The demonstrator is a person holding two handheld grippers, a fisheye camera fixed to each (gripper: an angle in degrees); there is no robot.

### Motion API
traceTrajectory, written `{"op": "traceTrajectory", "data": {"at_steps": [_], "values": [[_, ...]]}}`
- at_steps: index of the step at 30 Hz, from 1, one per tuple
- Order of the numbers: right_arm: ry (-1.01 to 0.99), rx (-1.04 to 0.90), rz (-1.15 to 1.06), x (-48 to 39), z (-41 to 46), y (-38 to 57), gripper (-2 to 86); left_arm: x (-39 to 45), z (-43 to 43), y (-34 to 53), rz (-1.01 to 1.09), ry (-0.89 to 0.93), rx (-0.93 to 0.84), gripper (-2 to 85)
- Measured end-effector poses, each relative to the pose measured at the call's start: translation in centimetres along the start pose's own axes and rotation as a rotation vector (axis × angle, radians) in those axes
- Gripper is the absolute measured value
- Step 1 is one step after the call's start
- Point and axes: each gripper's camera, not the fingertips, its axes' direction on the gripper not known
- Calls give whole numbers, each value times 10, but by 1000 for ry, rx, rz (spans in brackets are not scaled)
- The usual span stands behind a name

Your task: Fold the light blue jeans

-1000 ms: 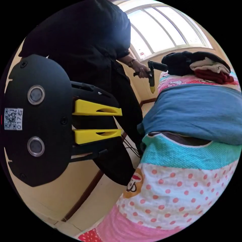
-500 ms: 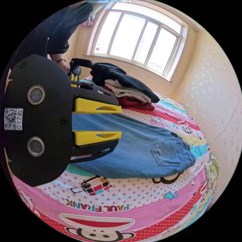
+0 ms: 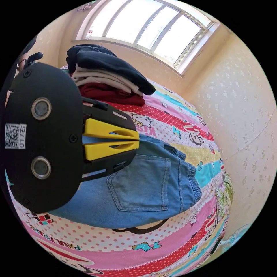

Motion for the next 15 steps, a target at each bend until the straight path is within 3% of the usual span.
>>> {"op": "traceTrajectory", "data": {"at_steps": [5, 9, 15], "values": [[-127, -28, -68, -24, 11, -11, 14, -14, -1, 14, -11, 99, 24, 3], [-41, -240, -48, -15, 45, -6, 39, -24, 12, 7, -34, 99, -63, 21], [-141, -204, -163, 26, -69, 61, 112, -48, -12, -13, -45, 170, 43, 99]]}}
